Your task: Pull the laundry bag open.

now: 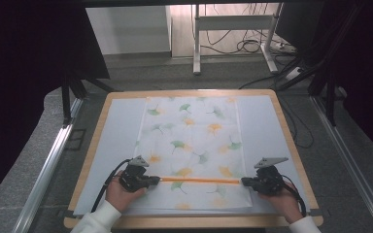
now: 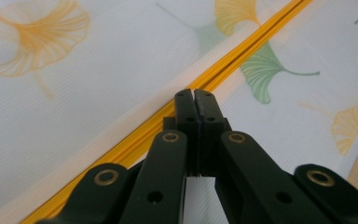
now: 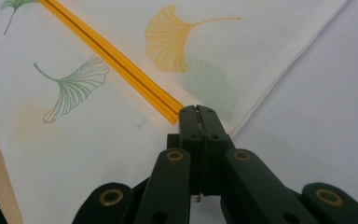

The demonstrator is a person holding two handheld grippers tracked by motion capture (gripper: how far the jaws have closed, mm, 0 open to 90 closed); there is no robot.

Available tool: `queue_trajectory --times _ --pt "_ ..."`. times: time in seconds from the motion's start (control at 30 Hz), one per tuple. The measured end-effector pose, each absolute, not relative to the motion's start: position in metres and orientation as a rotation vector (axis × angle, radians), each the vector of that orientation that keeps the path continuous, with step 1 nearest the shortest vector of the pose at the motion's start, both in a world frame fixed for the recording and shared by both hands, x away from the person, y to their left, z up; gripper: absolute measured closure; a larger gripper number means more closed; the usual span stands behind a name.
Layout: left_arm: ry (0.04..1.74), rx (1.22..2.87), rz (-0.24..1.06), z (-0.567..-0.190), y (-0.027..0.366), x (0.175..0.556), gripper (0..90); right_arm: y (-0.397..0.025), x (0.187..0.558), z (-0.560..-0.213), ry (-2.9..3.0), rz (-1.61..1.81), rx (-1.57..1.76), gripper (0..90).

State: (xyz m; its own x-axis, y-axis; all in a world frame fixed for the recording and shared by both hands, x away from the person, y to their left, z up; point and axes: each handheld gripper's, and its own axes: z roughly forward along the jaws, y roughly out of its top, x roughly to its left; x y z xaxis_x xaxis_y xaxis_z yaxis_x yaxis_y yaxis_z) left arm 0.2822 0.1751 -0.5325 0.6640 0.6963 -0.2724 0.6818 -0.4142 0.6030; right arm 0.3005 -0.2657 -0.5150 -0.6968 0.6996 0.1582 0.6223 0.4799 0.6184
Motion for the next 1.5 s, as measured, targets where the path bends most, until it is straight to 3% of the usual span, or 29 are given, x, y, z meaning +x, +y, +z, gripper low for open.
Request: queue_trajectory --times 1.5 --pt "1.284 2.06 0.128 -0.533 0.257 0.263 90.0 -0.265 0.301 -0.515 2.609 1.002 1.151 89.9"
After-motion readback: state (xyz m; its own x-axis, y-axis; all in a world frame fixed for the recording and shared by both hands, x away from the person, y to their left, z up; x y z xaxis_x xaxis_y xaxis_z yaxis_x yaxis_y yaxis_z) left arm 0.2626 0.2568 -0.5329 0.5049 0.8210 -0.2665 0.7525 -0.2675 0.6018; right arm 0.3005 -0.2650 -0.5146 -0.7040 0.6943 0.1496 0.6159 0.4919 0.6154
